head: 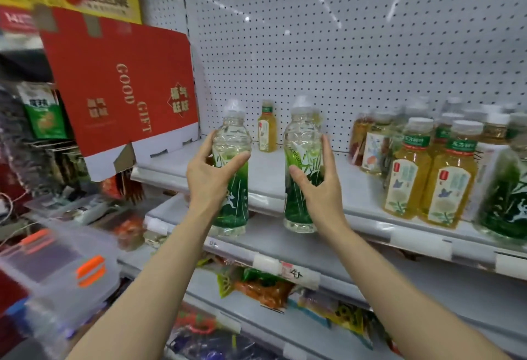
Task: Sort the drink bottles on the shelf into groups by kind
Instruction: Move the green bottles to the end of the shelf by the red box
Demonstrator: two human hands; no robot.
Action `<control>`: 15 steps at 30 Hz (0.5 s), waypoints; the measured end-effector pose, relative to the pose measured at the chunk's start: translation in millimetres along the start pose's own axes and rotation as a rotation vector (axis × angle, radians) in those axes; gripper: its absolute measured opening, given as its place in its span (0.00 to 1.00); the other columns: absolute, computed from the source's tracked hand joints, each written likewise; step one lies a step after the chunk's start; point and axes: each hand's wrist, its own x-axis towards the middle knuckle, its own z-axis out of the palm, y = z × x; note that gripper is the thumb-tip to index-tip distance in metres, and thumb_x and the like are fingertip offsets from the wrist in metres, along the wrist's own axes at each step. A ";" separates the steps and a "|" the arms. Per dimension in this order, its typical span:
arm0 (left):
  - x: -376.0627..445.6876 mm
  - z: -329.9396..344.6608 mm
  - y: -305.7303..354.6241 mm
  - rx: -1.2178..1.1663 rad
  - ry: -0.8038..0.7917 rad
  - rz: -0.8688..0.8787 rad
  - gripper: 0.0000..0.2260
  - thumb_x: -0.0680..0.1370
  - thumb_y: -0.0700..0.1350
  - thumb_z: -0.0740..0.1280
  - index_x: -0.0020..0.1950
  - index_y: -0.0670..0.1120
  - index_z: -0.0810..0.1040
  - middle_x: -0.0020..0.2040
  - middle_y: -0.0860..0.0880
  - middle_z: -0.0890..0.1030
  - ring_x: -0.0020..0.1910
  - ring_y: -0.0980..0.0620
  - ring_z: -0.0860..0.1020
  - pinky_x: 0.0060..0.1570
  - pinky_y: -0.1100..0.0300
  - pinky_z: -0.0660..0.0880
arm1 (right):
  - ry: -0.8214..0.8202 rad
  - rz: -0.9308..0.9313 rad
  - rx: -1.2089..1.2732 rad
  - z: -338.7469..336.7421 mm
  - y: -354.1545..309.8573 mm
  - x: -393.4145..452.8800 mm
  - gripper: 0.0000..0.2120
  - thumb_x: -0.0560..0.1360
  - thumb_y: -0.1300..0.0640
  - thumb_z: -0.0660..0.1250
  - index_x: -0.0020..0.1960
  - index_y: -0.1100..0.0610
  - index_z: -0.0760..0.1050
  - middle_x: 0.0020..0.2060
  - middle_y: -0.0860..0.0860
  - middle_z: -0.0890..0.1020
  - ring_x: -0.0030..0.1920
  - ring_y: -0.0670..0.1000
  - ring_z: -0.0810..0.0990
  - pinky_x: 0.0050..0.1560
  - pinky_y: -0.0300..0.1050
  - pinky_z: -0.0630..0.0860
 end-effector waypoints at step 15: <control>167.4 -70.0 -84.4 -0.052 -0.090 0.012 0.36 0.65 0.57 0.80 0.70 0.53 0.74 0.62 0.53 0.82 0.61 0.51 0.80 0.60 0.46 0.78 | 0.111 0.055 0.032 153.2 42.9 76.2 0.39 0.75 0.56 0.71 0.78 0.43 0.53 0.57 0.22 0.61 0.50 0.15 0.63 0.45 0.14 0.62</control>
